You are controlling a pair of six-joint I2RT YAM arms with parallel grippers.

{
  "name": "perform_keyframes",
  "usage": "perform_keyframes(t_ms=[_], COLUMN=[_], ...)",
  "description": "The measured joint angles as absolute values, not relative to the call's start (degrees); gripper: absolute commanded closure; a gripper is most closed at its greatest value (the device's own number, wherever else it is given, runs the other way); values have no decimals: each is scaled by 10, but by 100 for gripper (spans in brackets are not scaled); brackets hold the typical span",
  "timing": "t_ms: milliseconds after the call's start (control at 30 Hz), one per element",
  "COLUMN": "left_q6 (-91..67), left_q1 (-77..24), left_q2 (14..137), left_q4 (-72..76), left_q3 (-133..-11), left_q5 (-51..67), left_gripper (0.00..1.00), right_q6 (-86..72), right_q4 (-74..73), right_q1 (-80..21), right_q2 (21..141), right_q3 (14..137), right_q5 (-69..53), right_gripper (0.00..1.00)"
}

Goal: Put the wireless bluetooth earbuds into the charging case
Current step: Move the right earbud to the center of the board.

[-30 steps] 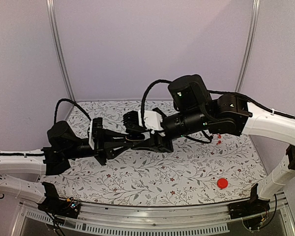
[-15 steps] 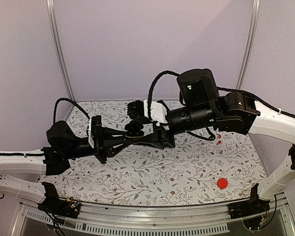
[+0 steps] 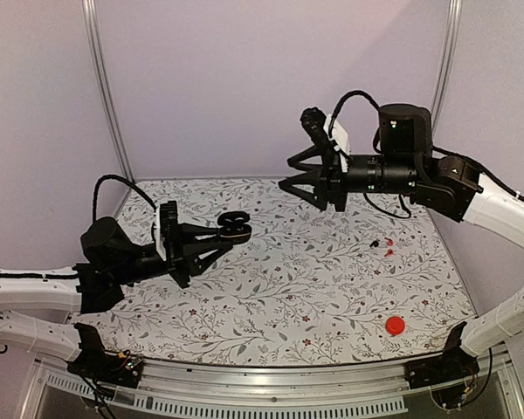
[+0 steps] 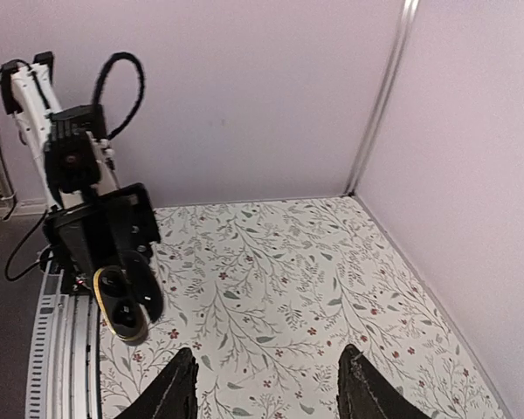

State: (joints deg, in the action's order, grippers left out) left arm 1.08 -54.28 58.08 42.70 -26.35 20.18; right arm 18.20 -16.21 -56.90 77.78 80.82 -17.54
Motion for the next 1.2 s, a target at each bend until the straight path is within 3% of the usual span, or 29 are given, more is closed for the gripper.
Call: perform_keyframes(t_ms=[300,433,767,1200], left_q6=[5,4,4,4], left_q1=[-531,-529,-527,-526], left_q2=[580,580,580,577], left_q4=[431,437,440,440], left_q3=[-260,-257,-249,-246], left_q5=[171,167,159,156], left_gripper=[82,82,82,82], right_q6=[-16,-50,-53,-51], right_q4=[-149,-168,-172,-173], right_q1=[-273,-207,-172,-157], right_q2=[752,781,906,1000], right_q3=[665,605,588,594], right_q5=[-165,-152,-110,-50], right_gripper=[51,52,52,43])
